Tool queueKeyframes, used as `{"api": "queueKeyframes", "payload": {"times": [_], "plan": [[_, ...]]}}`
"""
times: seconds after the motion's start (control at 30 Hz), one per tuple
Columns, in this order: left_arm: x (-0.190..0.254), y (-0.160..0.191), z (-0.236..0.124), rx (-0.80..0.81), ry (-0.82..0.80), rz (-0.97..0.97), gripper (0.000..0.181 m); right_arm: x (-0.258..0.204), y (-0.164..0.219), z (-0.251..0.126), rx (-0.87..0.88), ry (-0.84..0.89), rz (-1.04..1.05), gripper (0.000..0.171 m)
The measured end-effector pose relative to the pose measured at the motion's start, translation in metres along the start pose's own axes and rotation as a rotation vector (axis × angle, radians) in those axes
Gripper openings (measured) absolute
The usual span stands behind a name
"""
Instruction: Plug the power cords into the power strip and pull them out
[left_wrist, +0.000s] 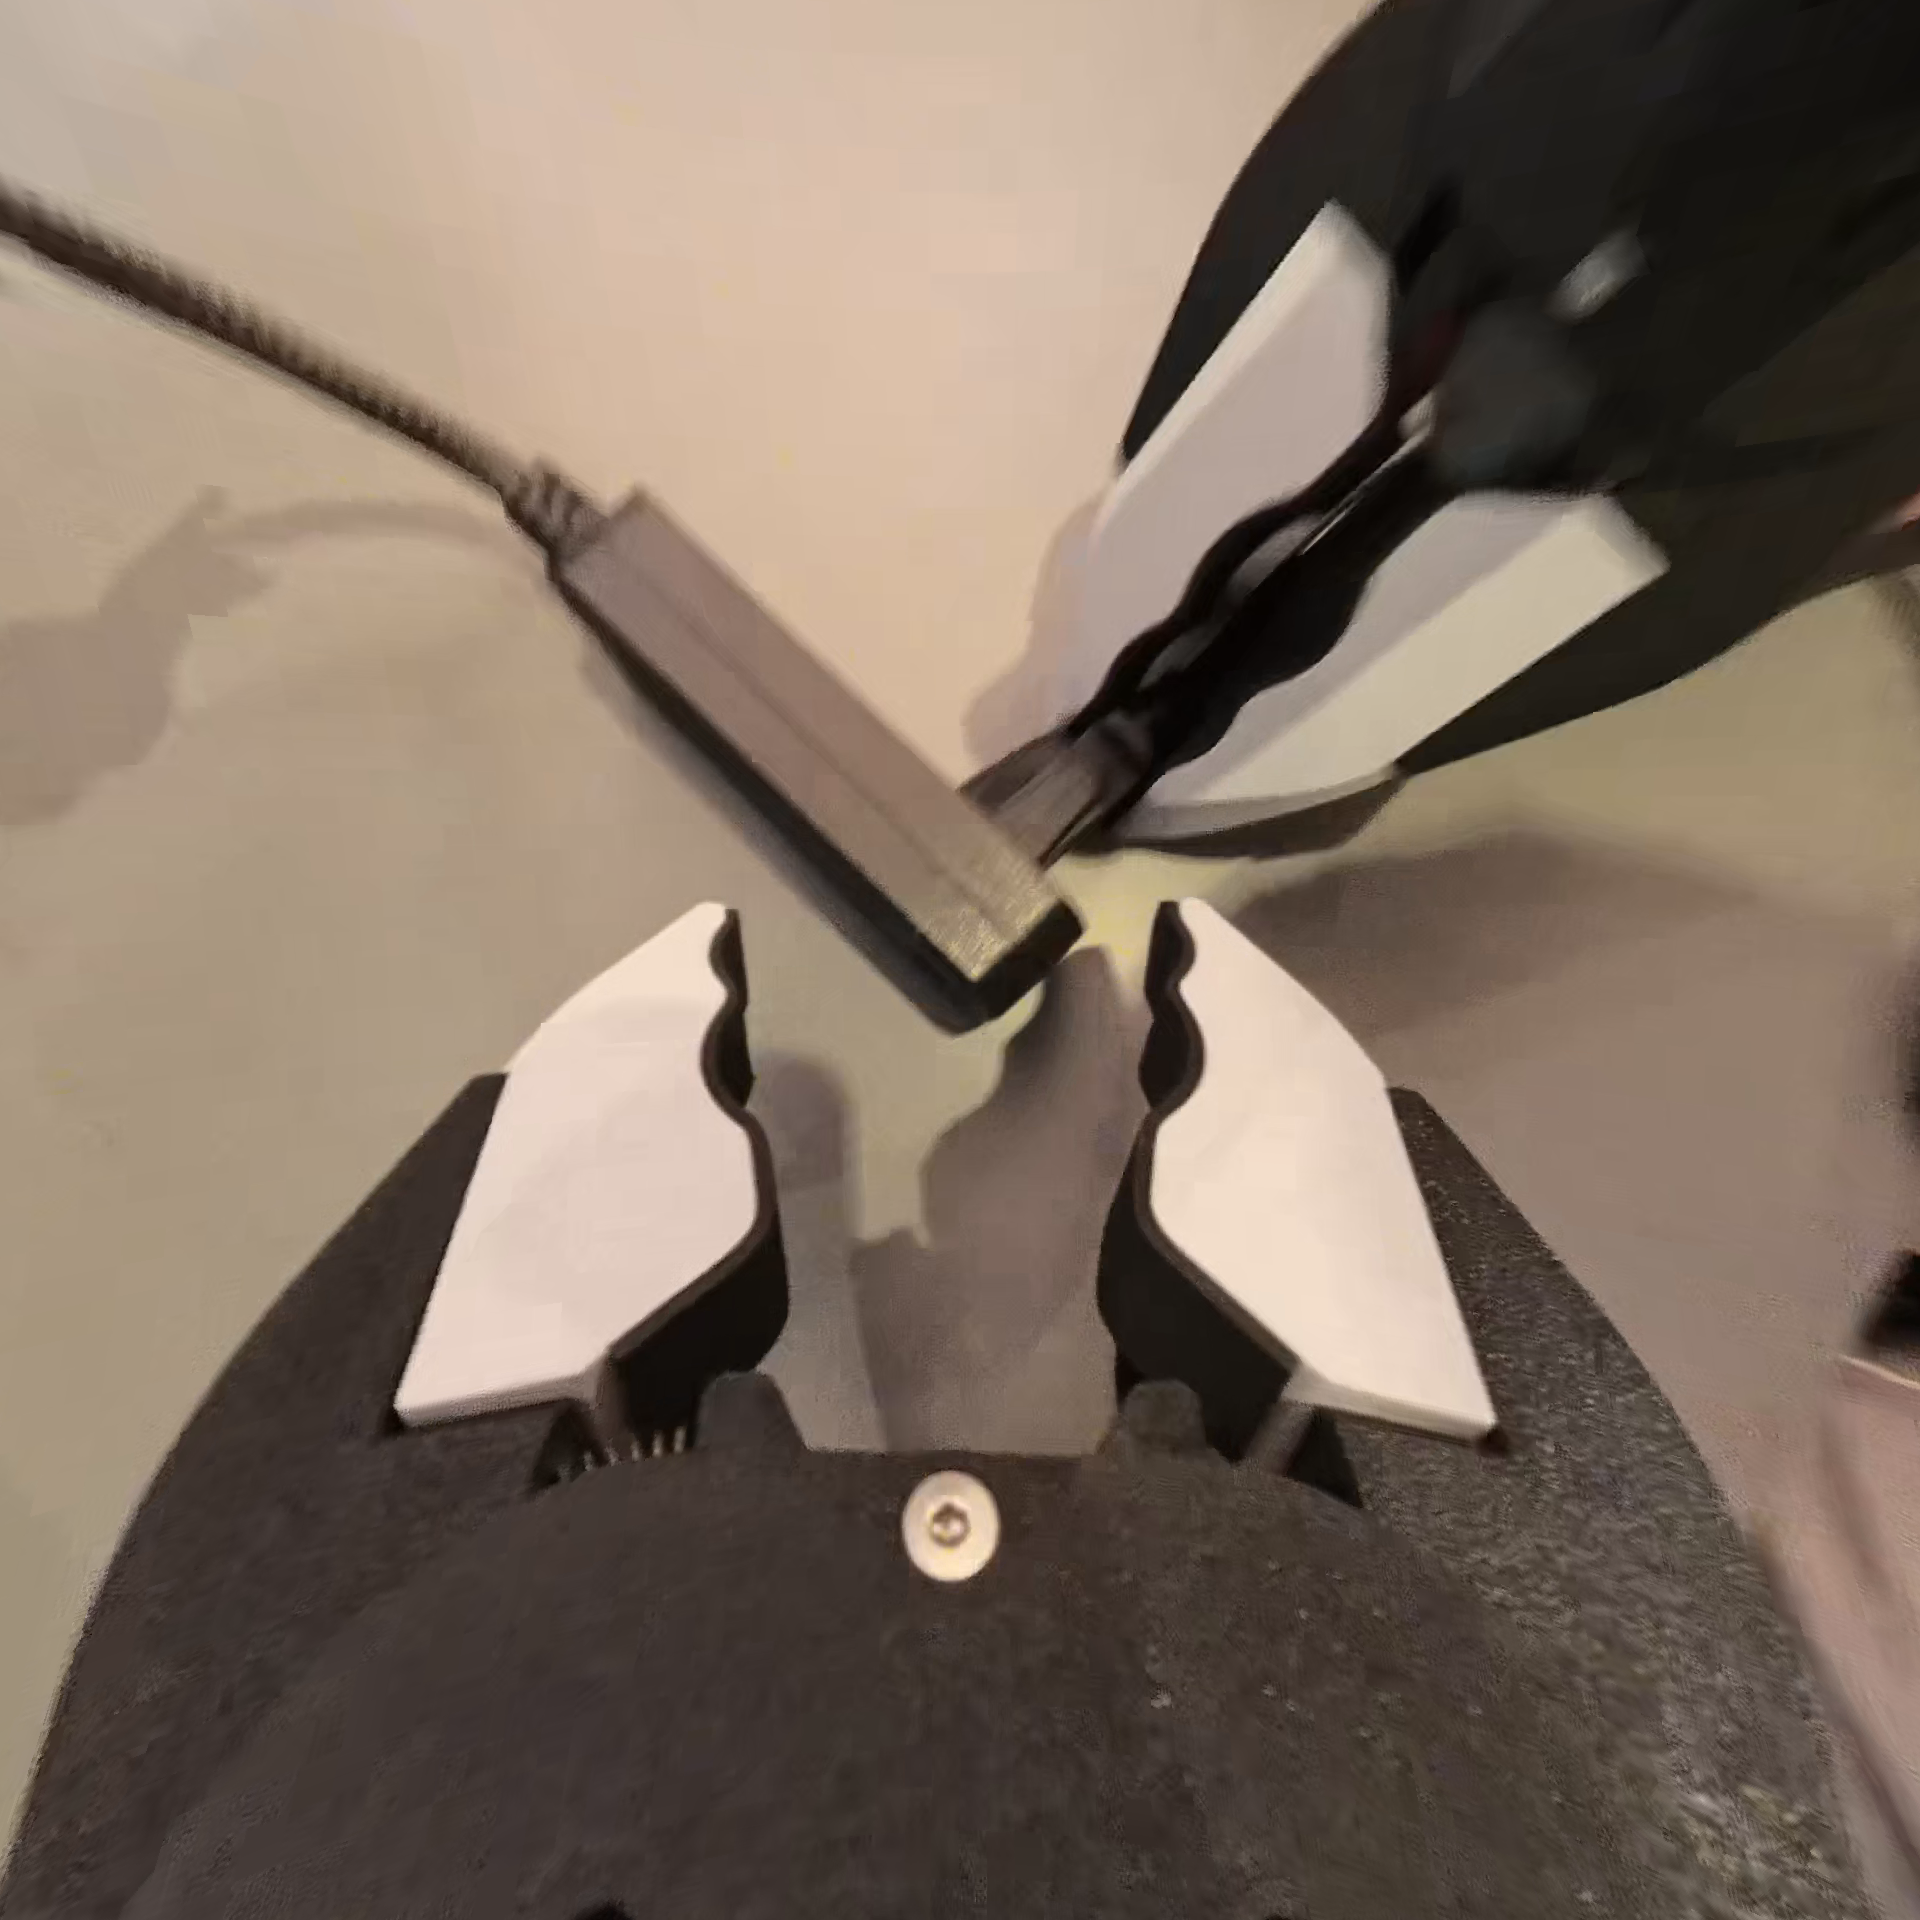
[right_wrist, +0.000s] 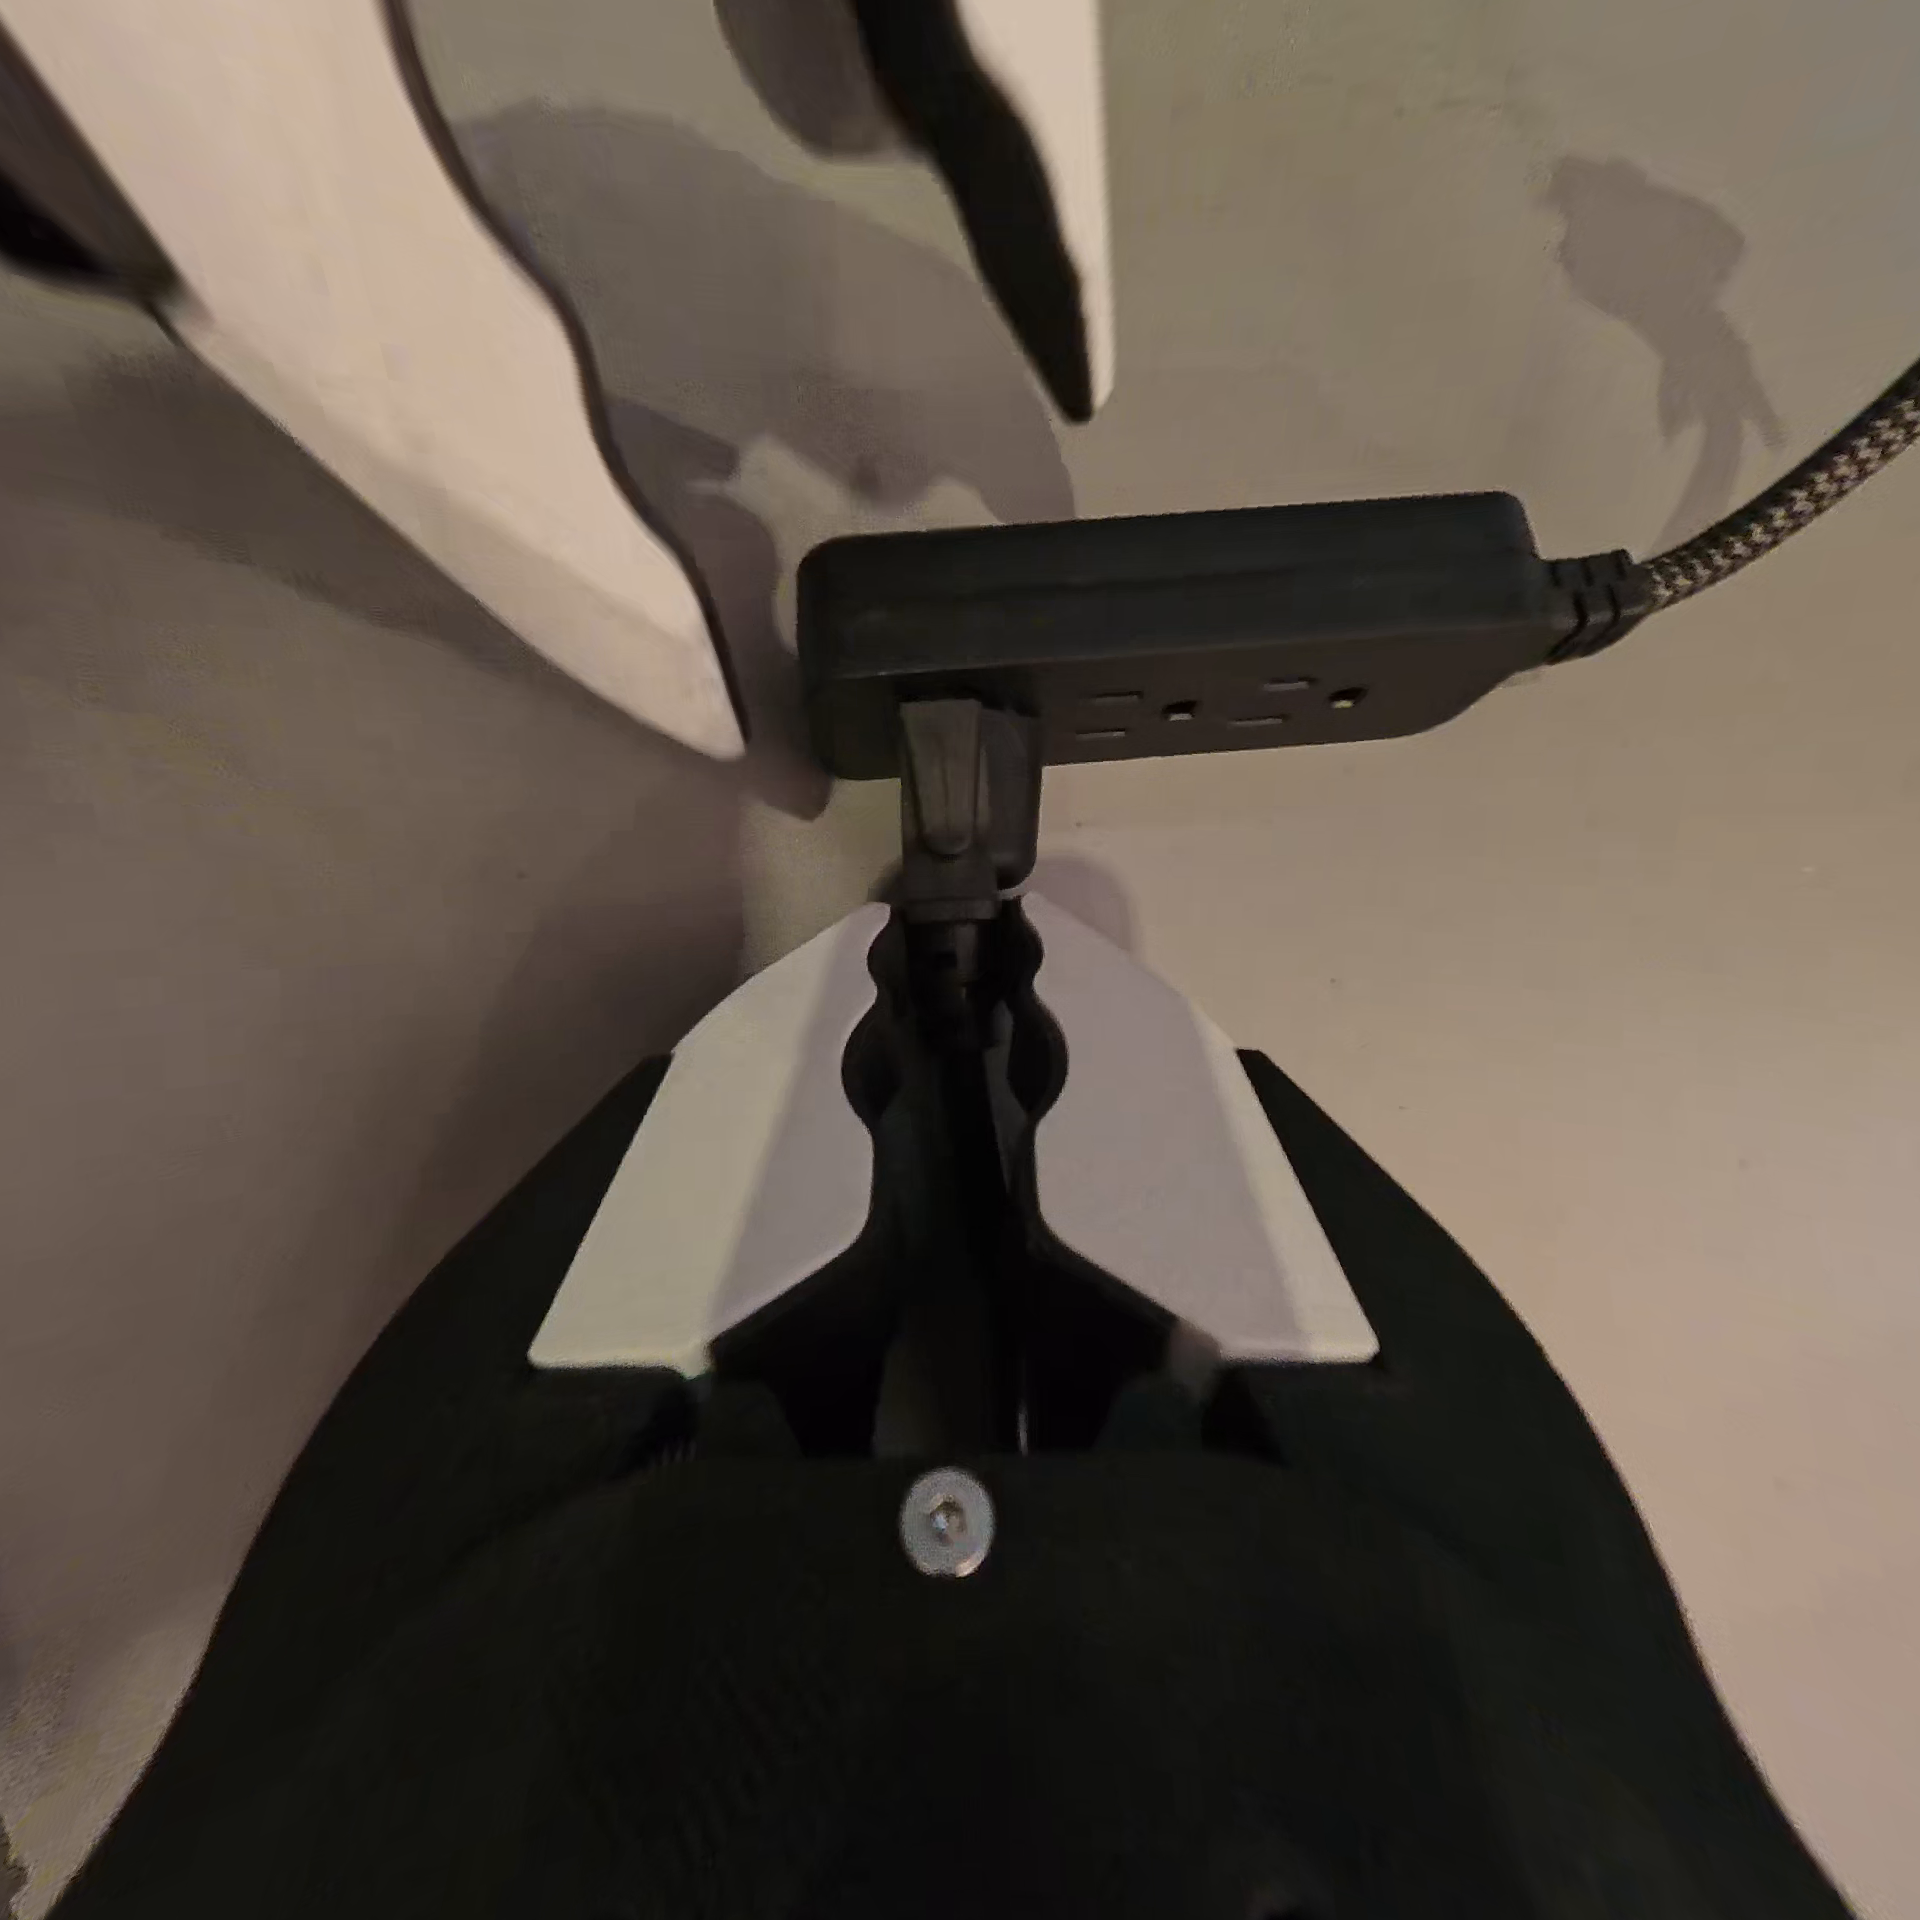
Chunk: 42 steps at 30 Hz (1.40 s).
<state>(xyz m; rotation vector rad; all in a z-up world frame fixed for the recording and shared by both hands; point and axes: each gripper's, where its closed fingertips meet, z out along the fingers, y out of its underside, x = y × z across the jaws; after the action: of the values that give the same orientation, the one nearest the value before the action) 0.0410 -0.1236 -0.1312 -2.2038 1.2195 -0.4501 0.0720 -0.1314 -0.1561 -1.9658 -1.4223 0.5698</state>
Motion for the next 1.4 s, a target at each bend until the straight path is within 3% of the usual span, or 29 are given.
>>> {"api": "queueKeyframes", "payload": {"times": [0.1, 0.23, 0.4, 1.23, 1.4], "plan": [[-0.013, 0.019, 0.016, -0.043, -0.148, 0.011, 0.076, -0.001, 0.000, 0.001, 0.001, -0.003, 0.015, 0.018], [-0.007, 0.016, 0.023, 0.043, -0.086, -0.064, 0.059, 0.000, -0.001, 0.001, 0.002, 0.025, -0.027, 0.019], [-0.010, 0.008, 0.027, 0.094, -0.142, -0.072, 0.040, 0.003, -0.005, 0.005, -0.005, 0.071, -0.028, 0.018], [-0.005, 0.015, 0.019, 0.128, -0.080, -0.047, 0.036, -0.005, -0.004, 0.003, 0.009, 0.020, -0.164, 0.021], [0.000, -0.007, -0.009, 0.344, 0.020, -0.232, 0.039, -0.001, -0.005, 0.003, -0.002, 0.051, -0.102, 0.020]]}}
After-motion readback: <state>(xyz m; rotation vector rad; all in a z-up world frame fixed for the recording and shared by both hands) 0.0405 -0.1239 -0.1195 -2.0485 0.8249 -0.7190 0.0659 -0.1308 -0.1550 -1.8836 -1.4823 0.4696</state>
